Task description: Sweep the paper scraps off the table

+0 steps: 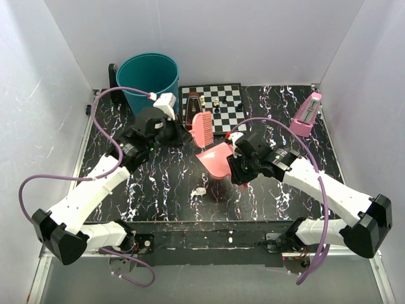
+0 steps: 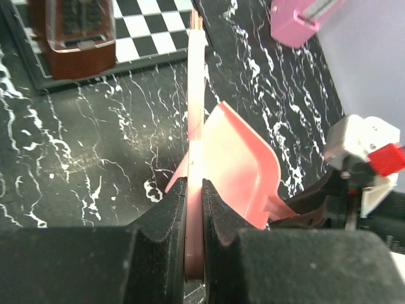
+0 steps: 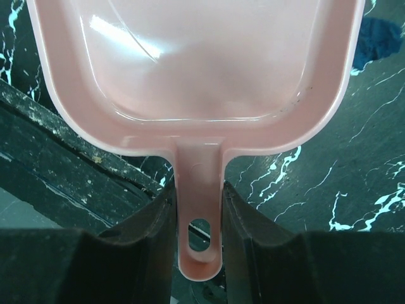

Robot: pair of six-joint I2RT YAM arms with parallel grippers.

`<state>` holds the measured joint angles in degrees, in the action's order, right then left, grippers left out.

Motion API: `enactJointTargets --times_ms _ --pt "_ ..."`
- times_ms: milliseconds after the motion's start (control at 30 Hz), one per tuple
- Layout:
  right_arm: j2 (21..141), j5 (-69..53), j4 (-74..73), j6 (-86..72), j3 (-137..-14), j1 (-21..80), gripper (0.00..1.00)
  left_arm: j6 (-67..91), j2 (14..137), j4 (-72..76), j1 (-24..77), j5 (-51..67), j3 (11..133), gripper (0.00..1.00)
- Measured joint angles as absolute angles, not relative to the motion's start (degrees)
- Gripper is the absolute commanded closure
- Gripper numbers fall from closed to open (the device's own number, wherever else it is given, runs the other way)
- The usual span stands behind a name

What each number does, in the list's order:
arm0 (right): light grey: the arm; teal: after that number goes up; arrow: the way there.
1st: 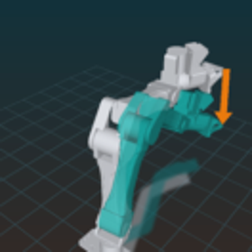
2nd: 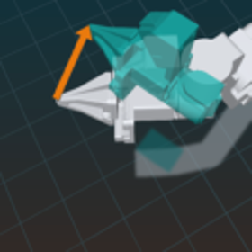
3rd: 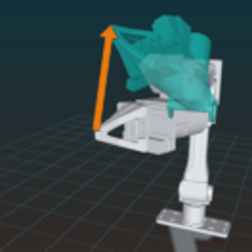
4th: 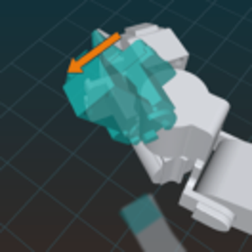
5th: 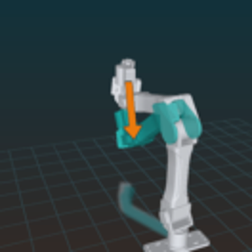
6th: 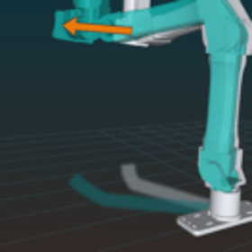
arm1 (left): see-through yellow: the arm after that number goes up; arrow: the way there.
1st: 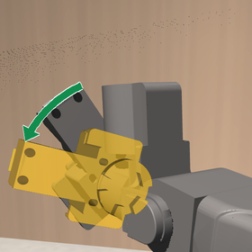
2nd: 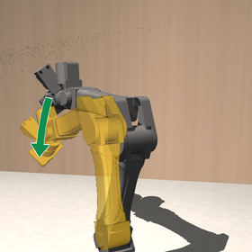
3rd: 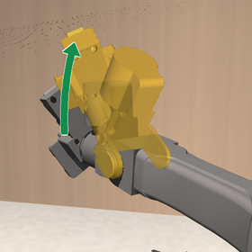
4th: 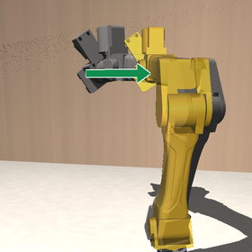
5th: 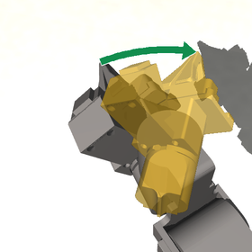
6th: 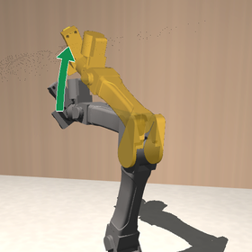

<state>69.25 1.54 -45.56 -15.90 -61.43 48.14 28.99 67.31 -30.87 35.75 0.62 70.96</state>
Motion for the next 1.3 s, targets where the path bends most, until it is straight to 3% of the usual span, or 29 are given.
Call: enactJointTargets --times_ms 333,900,1067,1300 --pt "70.87 3.60 -45.65 -14.72 -65.87 48.14 0.99 29.85 71.37 -26.81 42.46 -2.31 63.64 1.00" --pt "70.87 7.35 -44.88 -14.98 -65.87 48.14 0.99 32.53 69.41 -26.17 45.63 -5.04 58.43 1.00" --pt "70.32 10.70 -44.86 -16.19 -65.21 48.14 0.99 30.59 68.07 -33.82 45.67 -12.69 61.98 1.00" --pt "66.30 22.24 -47.44 -19.62 -62.00 48.14 0.99 32.08 72.77 -56.01 45.67 -24.45 77.67 1.00"
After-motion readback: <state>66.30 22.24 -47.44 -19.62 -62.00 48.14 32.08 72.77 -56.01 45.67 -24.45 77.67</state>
